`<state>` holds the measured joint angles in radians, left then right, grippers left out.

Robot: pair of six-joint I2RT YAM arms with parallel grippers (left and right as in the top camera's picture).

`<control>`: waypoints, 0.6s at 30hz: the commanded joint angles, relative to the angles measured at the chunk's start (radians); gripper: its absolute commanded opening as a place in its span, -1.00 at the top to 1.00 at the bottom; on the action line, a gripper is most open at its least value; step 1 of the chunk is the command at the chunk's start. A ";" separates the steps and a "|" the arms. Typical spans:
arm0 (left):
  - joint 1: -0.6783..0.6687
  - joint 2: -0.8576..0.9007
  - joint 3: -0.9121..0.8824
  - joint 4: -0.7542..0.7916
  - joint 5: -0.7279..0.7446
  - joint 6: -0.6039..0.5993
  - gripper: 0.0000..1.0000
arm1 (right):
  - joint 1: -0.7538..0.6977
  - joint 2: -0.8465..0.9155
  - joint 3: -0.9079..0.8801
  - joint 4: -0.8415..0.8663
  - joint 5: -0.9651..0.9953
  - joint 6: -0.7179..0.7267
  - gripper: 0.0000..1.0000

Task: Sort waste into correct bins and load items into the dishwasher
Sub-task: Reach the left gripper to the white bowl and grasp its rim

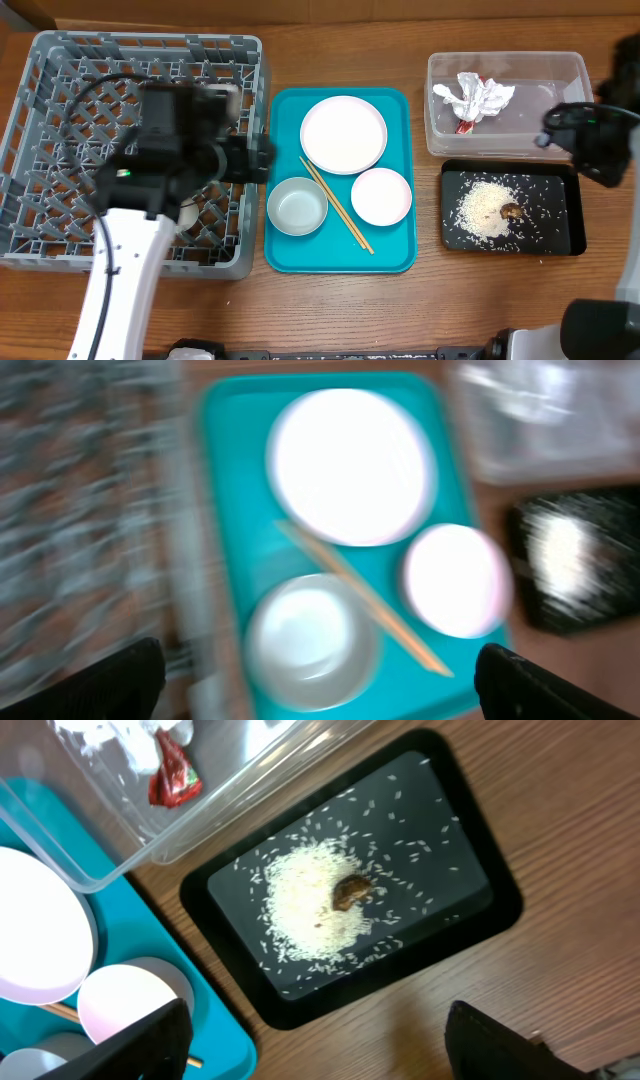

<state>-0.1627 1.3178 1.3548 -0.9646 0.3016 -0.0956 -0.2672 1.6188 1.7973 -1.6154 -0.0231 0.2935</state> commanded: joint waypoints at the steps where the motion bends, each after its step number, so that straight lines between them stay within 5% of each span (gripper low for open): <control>1: -0.125 0.038 0.009 0.047 0.139 0.028 -1.00 | -0.051 -0.036 0.023 -0.004 -0.104 -0.021 -0.67; 5: -0.285 0.114 0.009 0.080 -0.032 0.029 -1.00 | -0.064 -0.036 0.022 -0.007 -0.114 -0.025 -1.00; 10: -0.477 0.262 0.009 0.076 -0.278 0.028 -0.98 | -0.064 -0.036 0.022 -0.007 -0.114 -0.025 -1.00; 18: -0.571 0.485 0.009 0.043 -0.362 -0.083 -0.66 | -0.064 -0.036 0.022 -0.007 -0.113 -0.025 -1.00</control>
<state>-0.7368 1.7527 1.3548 -0.9070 0.0223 -0.1143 -0.3321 1.6012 1.7973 -1.6241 -0.1272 0.2752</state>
